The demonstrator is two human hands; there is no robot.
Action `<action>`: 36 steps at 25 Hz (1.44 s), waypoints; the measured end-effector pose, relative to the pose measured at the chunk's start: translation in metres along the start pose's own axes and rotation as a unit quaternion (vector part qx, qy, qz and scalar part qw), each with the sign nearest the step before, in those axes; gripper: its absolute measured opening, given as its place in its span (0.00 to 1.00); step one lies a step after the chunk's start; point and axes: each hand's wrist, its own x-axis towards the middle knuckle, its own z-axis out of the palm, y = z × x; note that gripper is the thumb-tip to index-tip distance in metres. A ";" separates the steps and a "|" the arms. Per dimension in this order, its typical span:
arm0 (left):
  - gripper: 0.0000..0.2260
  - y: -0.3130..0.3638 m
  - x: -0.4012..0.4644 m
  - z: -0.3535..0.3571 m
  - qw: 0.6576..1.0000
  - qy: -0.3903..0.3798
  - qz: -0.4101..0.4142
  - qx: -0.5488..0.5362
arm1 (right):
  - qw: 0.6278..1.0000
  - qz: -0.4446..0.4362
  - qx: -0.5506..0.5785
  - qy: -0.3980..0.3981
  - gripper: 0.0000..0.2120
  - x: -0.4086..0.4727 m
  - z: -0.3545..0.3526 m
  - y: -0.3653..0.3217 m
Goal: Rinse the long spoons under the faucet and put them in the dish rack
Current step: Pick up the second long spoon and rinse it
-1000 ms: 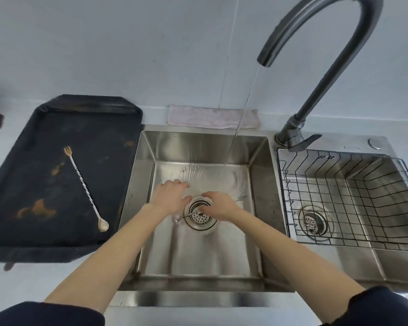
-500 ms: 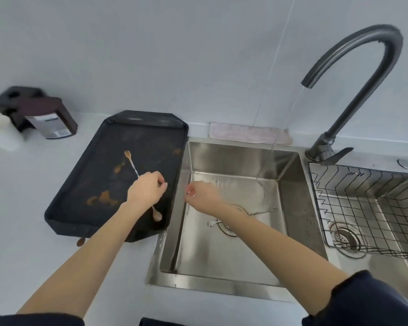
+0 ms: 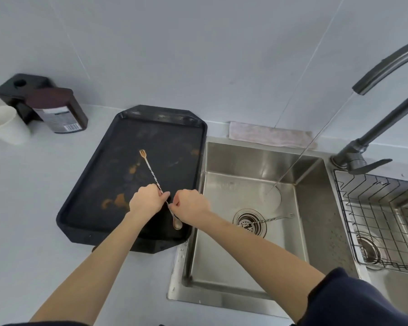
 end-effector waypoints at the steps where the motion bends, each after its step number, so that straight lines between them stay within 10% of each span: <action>1: 0.16 0.001 0.003 0.000 1.000 -0.001 -0.002 0.005 | 1.000 0.004 -0.010 0.001 0.14 0.004 0.002 -0.001; 9: 0.14 0.012 0.017 -0.004 0.998 -0.035 -0.053 -0.007 | 0.999 0.005 -0.052 -0.004 0.13 0.018 0.009 -0.003; 20: 0.06 0.035 -0.001 -0.021 0.970 -0.025 0.033 -0.241 | 0.977 0.028 0.213 0.010 0.06 0.003 -0.016 0.017; 27: 0.04 0.088 -0.044 -0.027 0.920 -0.138 0.085 -0.357 | 0.900 0.081 0.427 0.009 0.06 -0.030 -0.070 0.079; 36: 0.03 0.145 -0.087 0.020 0.858 -0.264 0.129 -0.421 | 0.711 0.081 0.697 0.042 0.10 -0.046 -0.128 0.150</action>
